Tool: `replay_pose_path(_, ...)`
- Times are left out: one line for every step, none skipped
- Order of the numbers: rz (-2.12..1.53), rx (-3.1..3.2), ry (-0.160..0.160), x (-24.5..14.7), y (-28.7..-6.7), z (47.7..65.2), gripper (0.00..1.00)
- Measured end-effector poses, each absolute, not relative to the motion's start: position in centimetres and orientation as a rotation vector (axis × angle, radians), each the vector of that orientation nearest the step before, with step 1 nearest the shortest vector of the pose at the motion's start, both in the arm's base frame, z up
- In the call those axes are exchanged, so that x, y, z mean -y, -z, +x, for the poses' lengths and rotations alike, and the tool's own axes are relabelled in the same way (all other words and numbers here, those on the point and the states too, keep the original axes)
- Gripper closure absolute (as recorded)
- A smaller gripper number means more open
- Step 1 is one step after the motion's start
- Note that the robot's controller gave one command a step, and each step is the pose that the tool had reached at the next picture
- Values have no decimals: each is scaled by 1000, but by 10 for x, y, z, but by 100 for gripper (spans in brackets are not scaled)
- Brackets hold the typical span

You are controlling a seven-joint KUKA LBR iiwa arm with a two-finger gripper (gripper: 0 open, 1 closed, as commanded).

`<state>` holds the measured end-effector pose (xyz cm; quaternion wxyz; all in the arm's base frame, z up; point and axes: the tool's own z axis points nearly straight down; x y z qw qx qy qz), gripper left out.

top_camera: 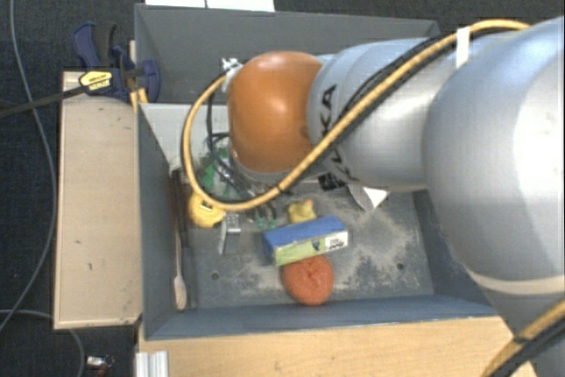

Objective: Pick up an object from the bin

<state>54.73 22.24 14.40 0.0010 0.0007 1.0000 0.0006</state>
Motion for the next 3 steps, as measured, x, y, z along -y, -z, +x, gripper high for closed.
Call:
replay_pose_path(-3, -3130, -13, -196, -113, 552, 0)
replay_pose_path(43, -3141, 0, -169, -79, 548, 0)
replay_pose_path(-98, -3136, -6, -132, -77, 541, 0)
